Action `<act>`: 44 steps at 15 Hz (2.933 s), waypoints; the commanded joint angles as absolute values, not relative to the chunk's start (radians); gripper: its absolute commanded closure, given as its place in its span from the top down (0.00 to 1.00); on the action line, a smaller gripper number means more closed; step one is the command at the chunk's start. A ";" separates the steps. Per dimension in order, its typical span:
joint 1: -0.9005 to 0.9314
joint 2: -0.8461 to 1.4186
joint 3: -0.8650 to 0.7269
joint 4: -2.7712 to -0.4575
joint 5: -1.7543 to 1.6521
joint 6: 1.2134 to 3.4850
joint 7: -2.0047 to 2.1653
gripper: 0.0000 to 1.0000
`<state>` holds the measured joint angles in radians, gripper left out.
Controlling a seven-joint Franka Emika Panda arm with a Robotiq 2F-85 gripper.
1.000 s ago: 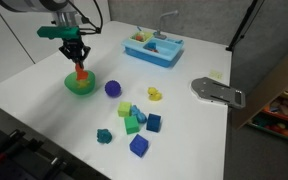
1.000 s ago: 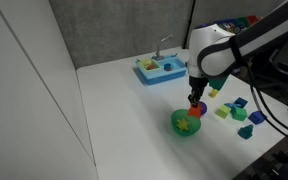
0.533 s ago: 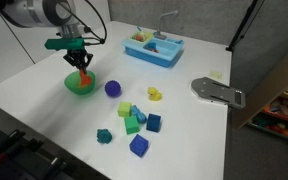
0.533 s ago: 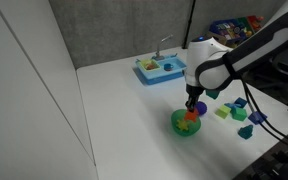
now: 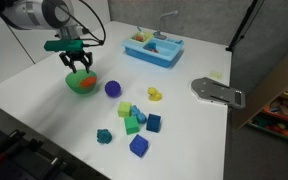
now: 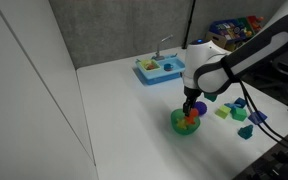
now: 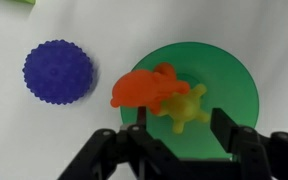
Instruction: Put the orange toy animal in the bowl
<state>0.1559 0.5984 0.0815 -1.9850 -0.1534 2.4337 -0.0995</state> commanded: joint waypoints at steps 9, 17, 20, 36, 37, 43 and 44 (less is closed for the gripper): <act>0.182 0.336 0.092 -2.067 -0.134 2.220 -0.005 1.00; 0.131 0.106 0.070 -2.117 -0.078 2.088 0.131 1.00; 0.099 0.006 0.056 -2.155 -0.047 2.058 0.148 1.00; 0.016 -0.393 0.055 -2.144 0.002 1.702 0.257 1.00; 0.019 -0.404 0.049 -2.157 0.011 1.699 0.237 1.00; 0.021 -0.398 0.050 -2.162 0.012 1.717 0.225 1.00; 0.021 -0.398 0.050 -2.162 0.012 1.717 0.225 1.00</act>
